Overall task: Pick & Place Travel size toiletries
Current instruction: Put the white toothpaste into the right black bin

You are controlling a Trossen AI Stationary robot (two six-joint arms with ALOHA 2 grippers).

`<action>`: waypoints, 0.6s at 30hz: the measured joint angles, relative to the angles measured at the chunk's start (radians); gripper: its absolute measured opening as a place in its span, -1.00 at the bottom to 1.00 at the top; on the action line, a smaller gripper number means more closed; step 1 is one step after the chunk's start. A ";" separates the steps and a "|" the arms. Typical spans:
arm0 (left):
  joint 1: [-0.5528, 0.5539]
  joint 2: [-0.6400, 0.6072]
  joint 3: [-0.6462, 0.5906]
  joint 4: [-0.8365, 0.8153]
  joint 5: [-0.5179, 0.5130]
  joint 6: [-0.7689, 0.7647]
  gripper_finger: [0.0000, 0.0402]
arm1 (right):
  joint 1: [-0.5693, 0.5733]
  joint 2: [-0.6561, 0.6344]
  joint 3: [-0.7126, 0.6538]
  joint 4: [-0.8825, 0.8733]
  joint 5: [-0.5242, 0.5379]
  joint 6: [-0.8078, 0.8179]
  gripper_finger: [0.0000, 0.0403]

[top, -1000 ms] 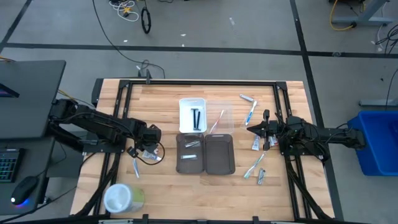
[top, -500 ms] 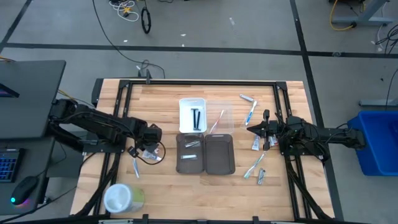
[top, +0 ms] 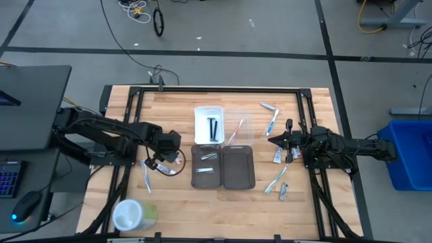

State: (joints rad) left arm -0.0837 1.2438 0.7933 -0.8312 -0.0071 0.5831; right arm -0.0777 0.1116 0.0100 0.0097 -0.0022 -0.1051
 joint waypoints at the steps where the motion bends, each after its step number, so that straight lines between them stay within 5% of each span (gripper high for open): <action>1: 0.000 0.000 0.006 0.000 0.000 0.000 -0.56 | 0.000 0.000 0.000 0.000 0.000 0.000 -0.94; 18: 0.000 0.000 0.089 0.038 0.000 -0.058 -0.56 | 0.000 0.000 0.000 0.000 0.000 0.000 -0.93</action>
State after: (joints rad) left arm -0.0836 1.2438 0.8828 -0.7935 -0.0067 0.5253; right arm -0.0776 0.1116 0.0097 0.0097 -0.0025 -0.1051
